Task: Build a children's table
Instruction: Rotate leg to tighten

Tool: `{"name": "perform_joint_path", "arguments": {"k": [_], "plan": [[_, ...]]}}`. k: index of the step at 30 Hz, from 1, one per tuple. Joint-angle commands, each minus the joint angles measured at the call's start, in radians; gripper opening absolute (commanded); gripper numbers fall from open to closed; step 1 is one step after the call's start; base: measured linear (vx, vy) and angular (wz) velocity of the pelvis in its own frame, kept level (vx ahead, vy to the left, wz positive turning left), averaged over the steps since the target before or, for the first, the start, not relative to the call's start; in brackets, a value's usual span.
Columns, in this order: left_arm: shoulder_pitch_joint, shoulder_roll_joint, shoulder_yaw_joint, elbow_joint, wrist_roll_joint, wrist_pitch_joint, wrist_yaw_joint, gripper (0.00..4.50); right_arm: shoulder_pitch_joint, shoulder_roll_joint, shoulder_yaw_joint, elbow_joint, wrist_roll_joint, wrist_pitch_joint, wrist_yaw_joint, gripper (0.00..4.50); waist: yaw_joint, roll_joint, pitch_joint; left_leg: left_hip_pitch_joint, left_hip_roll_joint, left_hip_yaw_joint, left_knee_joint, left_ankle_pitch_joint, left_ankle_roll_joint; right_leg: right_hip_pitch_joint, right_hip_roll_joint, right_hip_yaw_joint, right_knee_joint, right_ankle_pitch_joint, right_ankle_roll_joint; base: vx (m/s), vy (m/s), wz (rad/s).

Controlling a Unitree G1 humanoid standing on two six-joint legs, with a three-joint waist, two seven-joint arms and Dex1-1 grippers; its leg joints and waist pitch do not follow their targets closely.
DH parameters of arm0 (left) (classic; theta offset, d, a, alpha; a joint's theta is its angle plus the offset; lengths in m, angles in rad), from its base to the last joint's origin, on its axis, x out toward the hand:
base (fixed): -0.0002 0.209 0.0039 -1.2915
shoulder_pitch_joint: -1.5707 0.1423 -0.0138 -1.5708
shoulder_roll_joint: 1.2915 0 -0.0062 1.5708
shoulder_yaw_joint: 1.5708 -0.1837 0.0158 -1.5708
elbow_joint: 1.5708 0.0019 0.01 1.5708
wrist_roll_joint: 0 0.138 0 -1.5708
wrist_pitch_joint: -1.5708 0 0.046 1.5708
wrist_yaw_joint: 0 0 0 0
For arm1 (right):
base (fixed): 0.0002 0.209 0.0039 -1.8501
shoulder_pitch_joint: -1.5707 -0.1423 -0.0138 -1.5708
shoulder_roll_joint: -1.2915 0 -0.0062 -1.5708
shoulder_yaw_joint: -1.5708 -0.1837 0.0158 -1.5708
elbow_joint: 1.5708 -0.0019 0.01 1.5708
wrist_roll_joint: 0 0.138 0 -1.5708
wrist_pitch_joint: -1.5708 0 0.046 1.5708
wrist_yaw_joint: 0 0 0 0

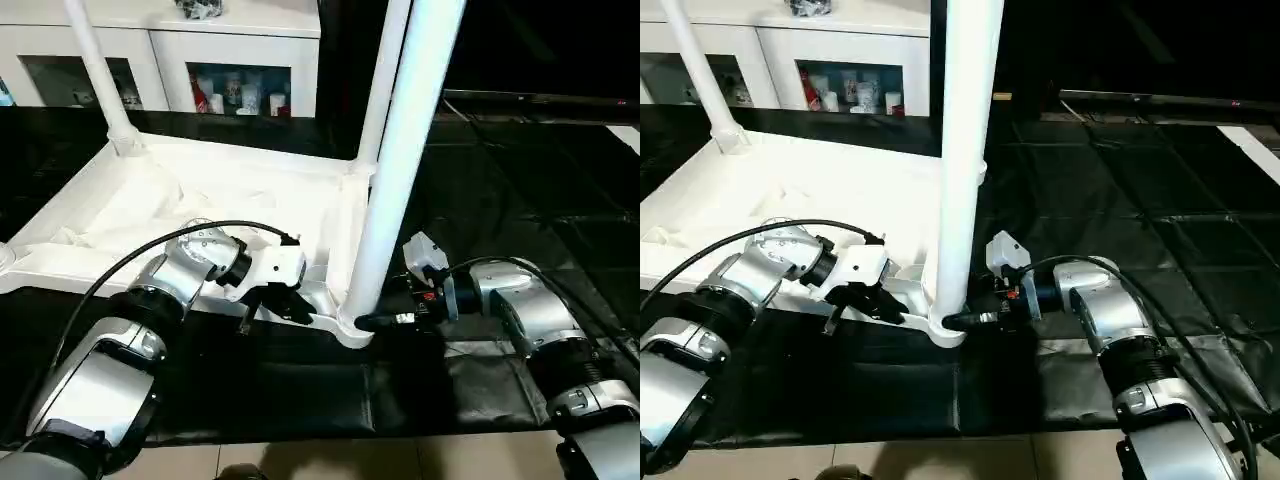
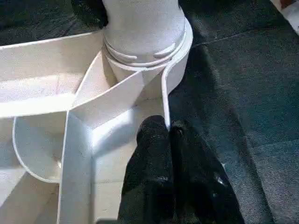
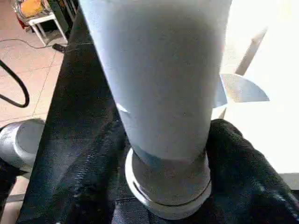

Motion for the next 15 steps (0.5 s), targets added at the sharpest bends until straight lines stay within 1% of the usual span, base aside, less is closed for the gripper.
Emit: {"name": "perform_joint_path", "arguments": {"k": [1,2,3,4,6,8,9,10,11,12,13,14,15], "plan": [[0.002,-0.007,-0.030,-0.018,0.016,-0.021,-0.020,0.00,-0.019,-0.001,0.001,-0.002,0.011,-0.002,0.017,2.33,-0.007,-0.001,-0.076,0.003,0.037,-0.004,-0.064,-0.119,0.045,0.062,-0.075,0.065,-0.062,-0.183,-0.189,0.000,0.000,0.00],[0.002,-0.009,-0.028,-0.017,0.014,-0.013,-0.017,0.00,-0.018,0.000,0.000,-0.004,0.013,0.001,0.017,2.12,-0.006,0.000,-0.076,0.004,0.038,-0.004,-0.064,-0.120,0.045,0.062,-0.075,0.065,-0.062,-0.185,-0.189,0.000,0.000,0.00],[0.002,-0.010,-0.026,-0.017,0.012,-0.008,-0.016,0.00,-0.017,0.002,0.000,-0.005,0.014,0.003,0.017,2.08,-0.007,-0.001,-0.076,0.003,0.037,-0.004,-0.064,-0.121,0.044,0.062,-0.075,0.065,-0.063,-0.187,-0.188,0.000,0.000,0.00],[0.001,-0.015,-0.021,-0.014,0.010,0.009,-0.006,0.00,-0.014,0.005,-0.002,-0.011,0.018,0.008,0.017,2.08,-0.006,0.001,-0.077,0.003,0.037,-0.004,-0.064,-0.120,0.043,0.063,-0.075,0.065,-0.062,-0.187,-0.188,0.000,0.000,0.00],[-0.009,-0.036,-0.008,-0.004,0.011,0.069,0.046,0.00,-0.004,0.019,-0.013,-0.025,0.030,0.032,-0.010,2.02,-0.007,0.000,-0.077,0.004,0.037,-0.003,-0.063,-0.118,0.042,0.062,-0.074,0.065,-0.061,-0.180,-0.191,0.000,0.000,0.00],[-0.012,-0.049,0.000,-0.001,0.008,0.095,0.071,0.00,0.001,0.027,-0.018,-0.030,0.028,0.042,-0.039,2.00,-0.007,0.000,-0.074,0.004,0.037,-0.004,-0.064,-0.127,0.040,0.063,-0.075,0.065,-0.065,-0.204,-0.189,0.000,0.000,0.00],[-0.015,-0.063,0.011,-0.001,0.000,0.122,0.094,0.00,-0.001,0.034,-0.020,-0.023,0.015,0.048,-0.078,2.00,-0.007,0.002,-0.072,0.006,0.037,-0.004,-0.066,-0.142,0.033,0.061,-0.076,0.065,-0.071,-0.240,-0.180,0.000,0.000,0.00],[-0.019,-0.095,0.031,-0.002,-0.012,0.181,0.150,0.00,-0.005,0.056,-0.027,-0.009,-0.012,0.064,-0.172,1.99,-0.009,0.005,-0.071,0.007,0.037,-0.004,-0.067,-0.150,0.026,0.059,-0.076,0.065,-0.071,-0.253,-0.178,0.000,0.000,0.00],[-0.020,-0.106,0.038,-0.002,-0.015,0.202,0.169,0.00,-0.007,0.063,-0.030,-0.004,-0.020,0.069,-0.203,1.98,-0.011,0.001,-0.069,0.009,0.035,-0.005,-0.068,-0.165,0.013,0.059,-0.077,0.064,-0.078,-0.296,-0.164,0.000,0.000,0.00],[-0.025,-0.134,0.049,0.004,-0.015,0.244,0.229,0.00,-0.010,0.092,-0.040,0.004,-0.035,0.098,-0.291,1.98,-0.012,0.000,-0.069,0.008,0.033,-0.007,-0.069,-0.171,0.011,0.061,-0.077,0.063,-0.080,-0.319,-0.155,0.000,0.000,0.00],[-0.025,-0.138,0.051,0.006,-0.015,0.249,0.238,0.00,-0.010,0.097,-0.042,0.005,-0.036,0.102,-0.303,1.96,-0.015,0.000,-0.068,0.006,0.031,-0.008,-0.070,-0.172,0.005,0.060,-0.076,0.062,-0.083,-0.348,-0.142,0.000,0.000,0.00],[-0.031,-0.158,0.058,0.015,-0.011,0.271,0.286,0.00,-0.009,0.120,-0.046,0.002,-0.041,0.119,-0.351,1.95,-0.020,-0.002,-0.067,0.007,0.029,-0.009,-0.071,-0.180,0.003,0.060,-0.076,0.060,-0.090,-0.392,-0.121,0.000,0.000,0.00],[-0.045,-0.189,0.075,0.035,-0.016,0.308,0.359,0.00,-0.013,0.152,-0.052,0.006,-0.051,0.141,-0.423,1.95,-0.028,0.001,-0.067,0.005,0.028,-0.010,-0.071,-0.177,-0.002,0.061,-0.076,0.060,-0.093,-0.408,-0.110,0.000,0.000,0.00]]}}
